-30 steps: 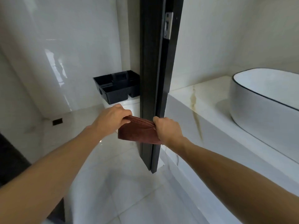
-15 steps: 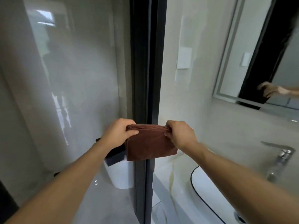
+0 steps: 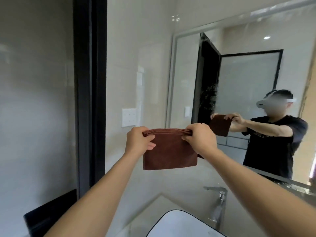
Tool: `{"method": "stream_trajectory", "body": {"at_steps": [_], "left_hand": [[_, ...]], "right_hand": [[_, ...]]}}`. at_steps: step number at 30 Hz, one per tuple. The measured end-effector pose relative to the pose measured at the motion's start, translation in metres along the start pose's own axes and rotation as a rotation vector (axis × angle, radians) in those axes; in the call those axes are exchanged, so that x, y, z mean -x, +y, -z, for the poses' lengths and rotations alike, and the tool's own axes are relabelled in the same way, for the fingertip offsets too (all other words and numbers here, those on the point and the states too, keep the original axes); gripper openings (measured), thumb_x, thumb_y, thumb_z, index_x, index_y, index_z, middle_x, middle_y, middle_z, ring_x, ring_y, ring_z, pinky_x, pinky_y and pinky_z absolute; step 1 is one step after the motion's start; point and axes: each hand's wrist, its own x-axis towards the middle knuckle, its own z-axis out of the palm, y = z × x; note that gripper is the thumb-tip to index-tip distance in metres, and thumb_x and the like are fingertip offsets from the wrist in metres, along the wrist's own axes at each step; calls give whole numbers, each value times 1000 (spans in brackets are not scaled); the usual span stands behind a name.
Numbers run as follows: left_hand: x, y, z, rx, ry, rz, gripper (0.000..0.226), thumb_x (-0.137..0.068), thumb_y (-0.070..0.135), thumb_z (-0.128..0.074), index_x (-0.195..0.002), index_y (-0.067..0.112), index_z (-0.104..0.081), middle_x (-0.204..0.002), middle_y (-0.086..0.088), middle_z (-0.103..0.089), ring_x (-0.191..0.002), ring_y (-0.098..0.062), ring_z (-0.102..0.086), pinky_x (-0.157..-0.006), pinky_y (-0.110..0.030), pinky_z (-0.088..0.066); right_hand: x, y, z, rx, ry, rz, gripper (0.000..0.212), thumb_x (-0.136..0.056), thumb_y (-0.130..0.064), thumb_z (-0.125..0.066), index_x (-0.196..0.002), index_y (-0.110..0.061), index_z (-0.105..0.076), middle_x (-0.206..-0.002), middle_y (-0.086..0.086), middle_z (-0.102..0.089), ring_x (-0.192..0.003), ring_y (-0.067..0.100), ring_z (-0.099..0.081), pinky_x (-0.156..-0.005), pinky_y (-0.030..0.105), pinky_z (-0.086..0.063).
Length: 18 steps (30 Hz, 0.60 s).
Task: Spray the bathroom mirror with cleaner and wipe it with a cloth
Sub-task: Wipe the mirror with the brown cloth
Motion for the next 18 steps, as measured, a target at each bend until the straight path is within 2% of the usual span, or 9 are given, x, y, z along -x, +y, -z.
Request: {"method": "stream_trajectory", "body": {"at_steps": [3, 6, 8, 10, 12, 16, 18], "left_hand": [[-23, 14, -37, 32, 9, -89, 3, -88, 3, -72, -90, 6, -71, -84, -16, -74, -62, -20, -75, -67, -37, -64], [-53, 22, -70, 39, 23, -188, 14, -87, 4, -74, -85, 18, -70, -84, -9, -73, -60, -17, -74, -66, -35, -63], [-75, 23, -90, 43, 32, -257, 21, -85, 5, -76, -80, 24, -66, -93, -7, -66, -58, -18, -73, -61, -36, -63], [-102, 22, -109, 46, 22, -310, 15, -85, 8, -78, -86, 19, -67, -99, -4, -56, -53, -15, -70, -50, -33, -60], [-130, 20, -127, 51, -10, -362, 11, -85, 11, -78, -92, 13, -71, -99, -1, -52, -49, -13, -68, -44, -31, -58], [-190, 29, -163, 88, -91, -462, 12, -83, 14, -80, -92, 13, -72, -95, 3, -51, -46, -13, -66, -42, -29, -56], [-216, 40, -182, 111, -109, -514, 12, -82, 15, -81, -91, 14, -72, -92, 5, -50, -45, -12, -65, -43, -28, -56]], "right_hand": [[-17, 25, 19, 70, 68, -30, 17, -84, -36, -73, -77, -22, -67, -77, -3, -64, -89, 21, -59, -62, 33, -44], [-37, 45, 29, 178, 130, -31, 17, -84, -41, -73, -80, -25, -70, -84, -6, -60, -94, 21, -59, -56, 30, -35], [-53, 57, 29, 271, 168, -20, 18, -84, -43, -73, -88, -25, -72, -100, -3, -57, -102, 22, -58, -62, 33, -45], [-72, 68, 25, 362, 226, -26, 22, -83, -42, -75, -97, -25, -73, -104, -2, -51, -103, 23, -57, -65, 34, -46], [-93, 77, 21, 413, 265, -67, 24, -83, -39, -76, -101, -23, -73, -100, -3, -43, -95, 24, -57, -61, 33, -42], [-135, 92, 24, 534, 287, -172, 23, -85, -39, -72, -104, -26, -72, -106, -3, -44, -95, 25, -59, -69, 36, -49], [-154, 98, 31, 607, 339, -194, 25, -85, -39, -73, -107, -27, -73, -99, -5, -40, -94, 24, -59, -67, 35, -49]]}}
